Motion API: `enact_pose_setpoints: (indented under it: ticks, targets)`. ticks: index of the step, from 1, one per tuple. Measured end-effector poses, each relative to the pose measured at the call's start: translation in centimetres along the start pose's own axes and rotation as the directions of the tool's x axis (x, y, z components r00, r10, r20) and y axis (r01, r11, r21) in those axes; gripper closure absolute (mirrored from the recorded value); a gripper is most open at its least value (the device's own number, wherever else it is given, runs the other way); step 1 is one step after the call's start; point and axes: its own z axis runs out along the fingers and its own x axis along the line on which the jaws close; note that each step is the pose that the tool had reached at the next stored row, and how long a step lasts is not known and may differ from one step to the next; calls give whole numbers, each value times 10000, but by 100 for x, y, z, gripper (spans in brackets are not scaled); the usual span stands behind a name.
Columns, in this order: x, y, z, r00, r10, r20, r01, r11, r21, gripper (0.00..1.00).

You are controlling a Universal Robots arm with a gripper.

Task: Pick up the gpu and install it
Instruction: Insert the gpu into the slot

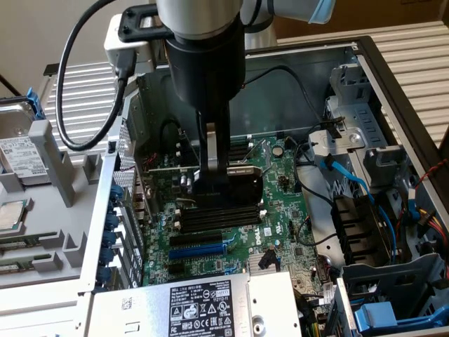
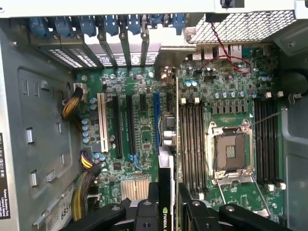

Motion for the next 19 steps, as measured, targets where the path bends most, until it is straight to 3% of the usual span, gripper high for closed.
enact_pose_setpoints:
  ticks: [6, 11, 16, 19]
  targets:
    - [11, 11, 58, 10000, -2, -11, 2, 10000, 1, 74]
    - [19, 33, 96, 10000, -5, -64, 5, 10000, 6, 74]
    - [25, 56, 132, 9996, -12, -266, 12, 10000, 31, 74]
    - [26, 60, 153, 9994, -17, -331, 20, 10000, 93, 74]
